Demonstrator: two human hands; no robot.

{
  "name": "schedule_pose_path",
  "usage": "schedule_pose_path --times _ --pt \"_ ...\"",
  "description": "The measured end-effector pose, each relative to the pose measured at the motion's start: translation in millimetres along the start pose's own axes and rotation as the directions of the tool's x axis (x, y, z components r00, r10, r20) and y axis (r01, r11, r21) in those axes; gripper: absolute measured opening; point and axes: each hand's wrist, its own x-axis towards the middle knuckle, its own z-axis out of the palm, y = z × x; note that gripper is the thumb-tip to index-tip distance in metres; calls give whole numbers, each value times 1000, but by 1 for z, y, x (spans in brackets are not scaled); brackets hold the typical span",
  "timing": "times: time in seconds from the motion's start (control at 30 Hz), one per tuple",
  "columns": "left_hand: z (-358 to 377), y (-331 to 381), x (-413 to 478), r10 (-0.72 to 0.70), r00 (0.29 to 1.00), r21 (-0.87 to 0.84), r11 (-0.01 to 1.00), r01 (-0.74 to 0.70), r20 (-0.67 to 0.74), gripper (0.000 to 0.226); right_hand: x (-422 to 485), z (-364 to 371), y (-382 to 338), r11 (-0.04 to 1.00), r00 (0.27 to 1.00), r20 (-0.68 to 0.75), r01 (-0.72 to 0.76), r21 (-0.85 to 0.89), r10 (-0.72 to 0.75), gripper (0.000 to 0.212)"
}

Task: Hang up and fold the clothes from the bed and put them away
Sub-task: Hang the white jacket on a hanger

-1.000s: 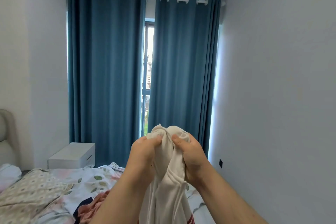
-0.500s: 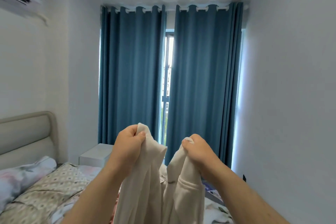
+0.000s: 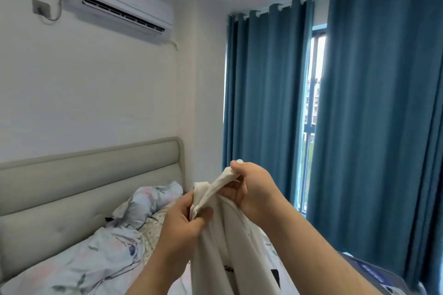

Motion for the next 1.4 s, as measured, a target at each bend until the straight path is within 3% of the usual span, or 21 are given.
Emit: schedule_pose_path --times 0.07,0.13,0.2,0.23,0.27,0.37,0.43,0.5,0.6,0.7,0.77,0.87,0.93,0.97,1.0,1.13,1.27,1.4 --pt "-24 3 -6 -52 994 -68 997 46 -95 18 7 14 15 999 1000 -12 -29 -28 29 18" --pt "-46 5 -10 -78 982 -122 991 58 -174 13 14 24 35 978 1000 4 -3 -210 4 21" --pt "-67 9 -12 -95 969 -156 986 59 -230 17 19 31 62 784 987 71 157 -601 -144 21" --pt "-79 12 -13 -96 964 -166 985 55 -247 17 21 37 77 673 968 155 250 -696 -199 21" --pt "-91 15 -14 -95 962 -180 982 49 -257 17 20 45 92 642 943 268 329 -692 -195 27" --pt "-127 21 -18 -98 955 -235 972 31 -281 20 19 78 137 804 838 538 378 -458 -87 43" --pt "-152 25 -20 -92 933 -222 975 14 -348 23 21 105 163 874 818 570 329 -357 -75 40" --pt "-182 26 -20 -79 888 -197 980 -13 -453 26 28 136 190 862 837 535 351 -366 -113 43" --pt "-235 24 -22 -73 794 -154 988 -26 -604 23 36 184 230 837 878 452 360 -412 -155 70" --pt "-292 20 -29 -54 764 -107 994 -19 -643 25 44 231 267 843 870 469 364 -396 -155 68" --pt "-328 18 -36 -57 763 -106 994 -16 -644 21 53 259 291 866 841 533 329 -376 -88 65" --pt "-375 21 -45 -93 767 -141 990 4 -634 23 64 300 319 918 740 671 227 -326 56 88" --pt "-400 24 -50 -87 763 -92 995 36 -641 25 66 321 332 923 639 766 247 -297 76 69" --pt "-411 25 -52 -73 751 -58 997 47 -656 25 67 331 339 919 622 780 262 -294 72 58" --pt "-420 25 -54 -55 729 -23 998 54 -682 23 69 339 345 910 635 769 276 -311 70 56" --pt "-452 18 -57 79 600 207 967 147 -796 16 77 366 364 853 799 600 336 -401 -32 54" --pt "-477 6 -45 136 528 276 941 196 -838 16 104 388 376 827 843 526 374 -420 -114 55" --pt "-504 -11 -30 116 501 242 951 194 -858 11 135 407 388 854 828 554 345 -390 -82 55"
